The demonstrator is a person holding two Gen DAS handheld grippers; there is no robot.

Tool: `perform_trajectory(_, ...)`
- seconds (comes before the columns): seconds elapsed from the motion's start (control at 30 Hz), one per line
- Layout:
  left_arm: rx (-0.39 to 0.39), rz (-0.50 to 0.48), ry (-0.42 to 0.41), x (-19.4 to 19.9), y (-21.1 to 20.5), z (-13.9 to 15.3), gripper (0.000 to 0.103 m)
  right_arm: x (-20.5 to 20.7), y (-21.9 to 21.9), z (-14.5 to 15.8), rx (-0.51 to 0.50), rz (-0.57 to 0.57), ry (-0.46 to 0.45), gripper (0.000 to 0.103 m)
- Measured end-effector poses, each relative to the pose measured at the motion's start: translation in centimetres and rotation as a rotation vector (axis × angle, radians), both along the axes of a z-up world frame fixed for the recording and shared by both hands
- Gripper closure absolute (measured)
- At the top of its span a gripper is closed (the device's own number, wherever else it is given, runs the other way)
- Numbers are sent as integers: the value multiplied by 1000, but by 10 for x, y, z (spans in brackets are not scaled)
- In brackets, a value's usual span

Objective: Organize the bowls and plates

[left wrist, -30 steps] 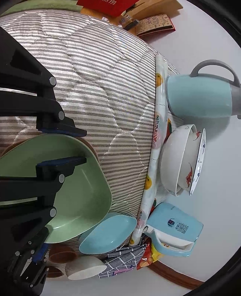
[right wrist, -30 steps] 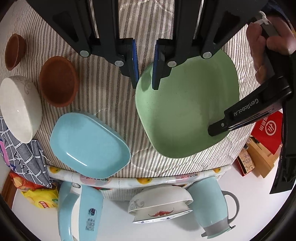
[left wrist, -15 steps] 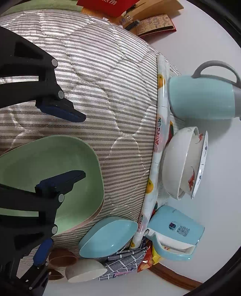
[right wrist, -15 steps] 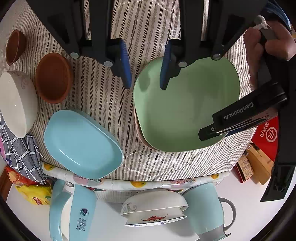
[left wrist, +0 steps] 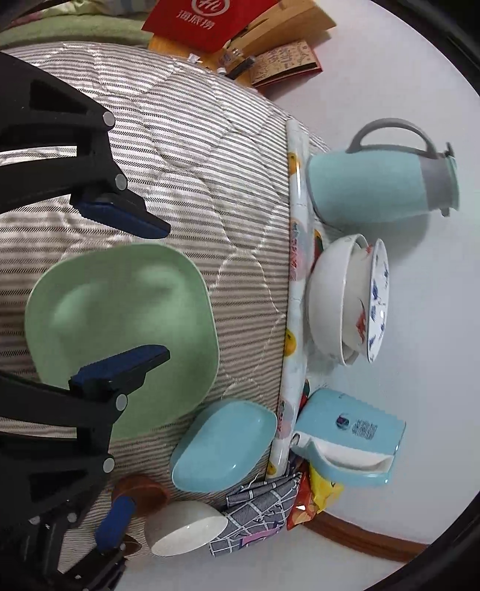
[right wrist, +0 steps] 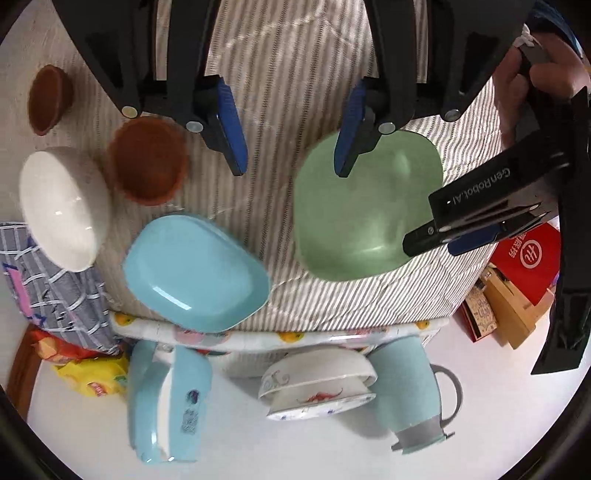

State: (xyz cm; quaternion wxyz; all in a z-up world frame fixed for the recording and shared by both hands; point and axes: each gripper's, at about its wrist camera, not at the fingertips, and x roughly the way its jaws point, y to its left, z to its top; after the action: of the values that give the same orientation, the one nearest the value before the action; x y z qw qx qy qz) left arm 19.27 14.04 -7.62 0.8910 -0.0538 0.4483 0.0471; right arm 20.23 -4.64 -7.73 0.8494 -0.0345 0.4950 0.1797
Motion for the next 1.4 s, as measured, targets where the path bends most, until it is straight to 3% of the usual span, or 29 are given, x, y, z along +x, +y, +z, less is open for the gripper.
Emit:
perform_trajectory(0.3,37,-23,-61,-2,-34,23,45,6,-48,24,-19,-70,-88,54)
perform_trajectory(0.6,28,-12,-34,15,-57,31,45,28,-94,38,30,-108,-95,54)
perform_trajectory(1.03,36,-29,-44,34,-81,38,45,56,-116,48,46,-106,-109,50)
perform_trajectory(1.4,34,-21,-5,67,-88,18,45,99,-123,31,48,-104,-77,50)
